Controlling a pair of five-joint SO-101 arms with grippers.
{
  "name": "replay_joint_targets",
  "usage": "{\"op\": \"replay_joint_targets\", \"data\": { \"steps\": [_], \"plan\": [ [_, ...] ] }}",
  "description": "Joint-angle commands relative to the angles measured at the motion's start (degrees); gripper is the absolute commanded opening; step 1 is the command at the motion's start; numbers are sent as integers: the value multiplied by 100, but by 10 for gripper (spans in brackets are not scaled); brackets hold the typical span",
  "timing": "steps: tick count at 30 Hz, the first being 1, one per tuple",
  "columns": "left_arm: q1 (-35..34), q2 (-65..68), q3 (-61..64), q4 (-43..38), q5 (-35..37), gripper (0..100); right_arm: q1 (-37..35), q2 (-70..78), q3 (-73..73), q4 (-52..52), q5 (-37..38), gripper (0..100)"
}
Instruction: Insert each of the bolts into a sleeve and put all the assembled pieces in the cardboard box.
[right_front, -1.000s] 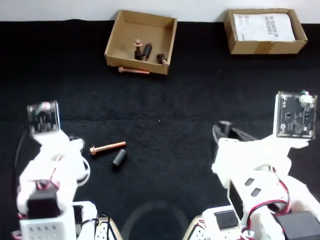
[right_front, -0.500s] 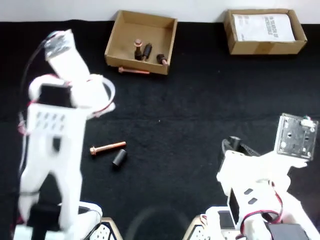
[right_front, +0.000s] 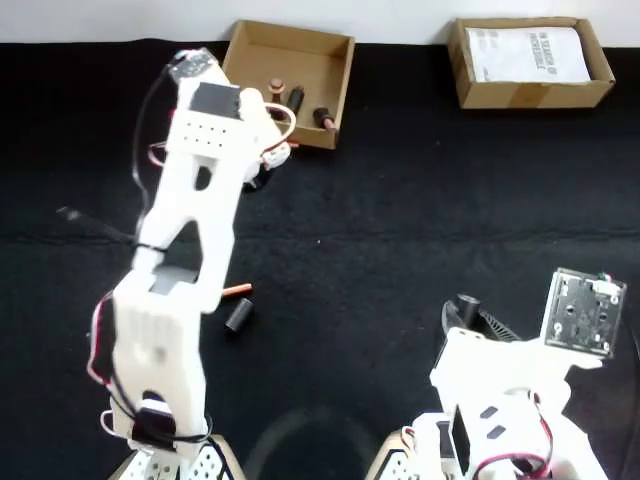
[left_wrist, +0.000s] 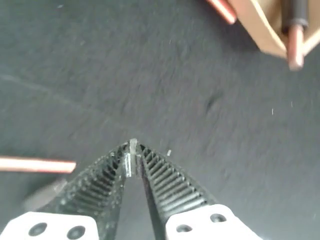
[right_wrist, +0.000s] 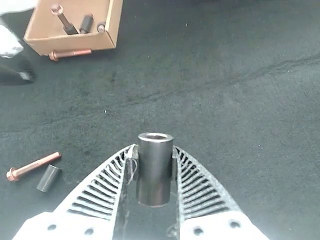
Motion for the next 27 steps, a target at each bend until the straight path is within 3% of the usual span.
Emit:
{"op": "replay_joint_targets", "data": {
  "steps": [1, 4, 11, 15, 22, 27],
  "plan": [
    [-48, 1024, -1578, -18, 484, 10, 57, -119, -4, -66, 9, 6],
    [-110, 1912, -2721, -53, 703, 10, 57, -242, -4, -57, 9, 6],
    [-453, 3600, -4391, -993, 738, 11, 57, -673, 4, 338, 9, 6],
    [-602, 3776, -4532, -1248, 738, 28, 57, -1051, 189, 347, 44, 6],
    [-593, 3793, -4523, -1644, 738, 223, 57, -1613, 892, 347, 53, 6],
    [-602, 3837, -4259, -1873, 738, 227, 57, -1675, 1077, 347, 62, 6]
  ]
}}
